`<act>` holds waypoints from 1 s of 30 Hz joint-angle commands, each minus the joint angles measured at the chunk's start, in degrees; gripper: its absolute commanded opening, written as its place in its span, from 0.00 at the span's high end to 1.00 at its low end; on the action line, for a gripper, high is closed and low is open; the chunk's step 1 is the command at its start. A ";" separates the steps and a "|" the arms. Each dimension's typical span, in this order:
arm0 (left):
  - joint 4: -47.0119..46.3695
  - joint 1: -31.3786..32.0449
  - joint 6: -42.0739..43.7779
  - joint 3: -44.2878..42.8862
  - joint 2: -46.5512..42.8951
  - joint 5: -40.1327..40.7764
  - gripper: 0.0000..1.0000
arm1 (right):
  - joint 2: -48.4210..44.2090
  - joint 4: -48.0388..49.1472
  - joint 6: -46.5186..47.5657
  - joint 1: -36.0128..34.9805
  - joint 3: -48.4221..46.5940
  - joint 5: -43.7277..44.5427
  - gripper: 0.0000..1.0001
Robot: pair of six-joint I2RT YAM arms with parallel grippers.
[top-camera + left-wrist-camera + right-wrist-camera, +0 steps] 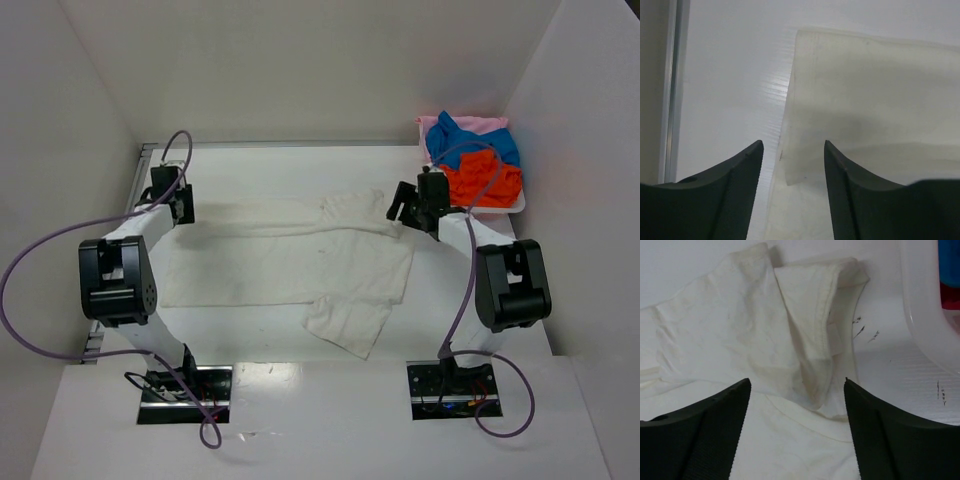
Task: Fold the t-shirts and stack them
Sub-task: Fold the flattened tshirt in 1/3 of the way
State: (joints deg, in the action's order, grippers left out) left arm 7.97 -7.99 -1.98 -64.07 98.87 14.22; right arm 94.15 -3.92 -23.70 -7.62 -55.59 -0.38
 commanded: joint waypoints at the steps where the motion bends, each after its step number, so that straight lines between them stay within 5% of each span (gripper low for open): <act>1: -0.94 -0.36 -1.89 -1.84 -5.96 -4.88 0.39 | -4.32 1.63 0.49 0.50 -3.20 1.26 0.16; 7: 0.29 -0.36 -1.89 -5.35 -9.92 -16.12 0.10 | -0.48 3.48 3.13 0.50 -9.43 -1.90 0.00; 17: -1.38 -0.36 -5.23 -1.15 -14.05 -28.10 0.02 | 12.98 1.56 6.91 0.50 -22.79 -4.54 0.00; 30: 0.21 -0.36 -5.76 -0.09 -16.78 -27.40 0.00 | 24.15 -3.46 10.60 -0.55 -31.41 -6.39 0.05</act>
State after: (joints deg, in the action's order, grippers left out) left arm 8.86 -8.08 -6.48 -63.72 83.61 -12.14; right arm 118.06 -7.53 -15.25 -7.64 -82.46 -6.17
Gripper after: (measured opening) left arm 0.995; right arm 0.956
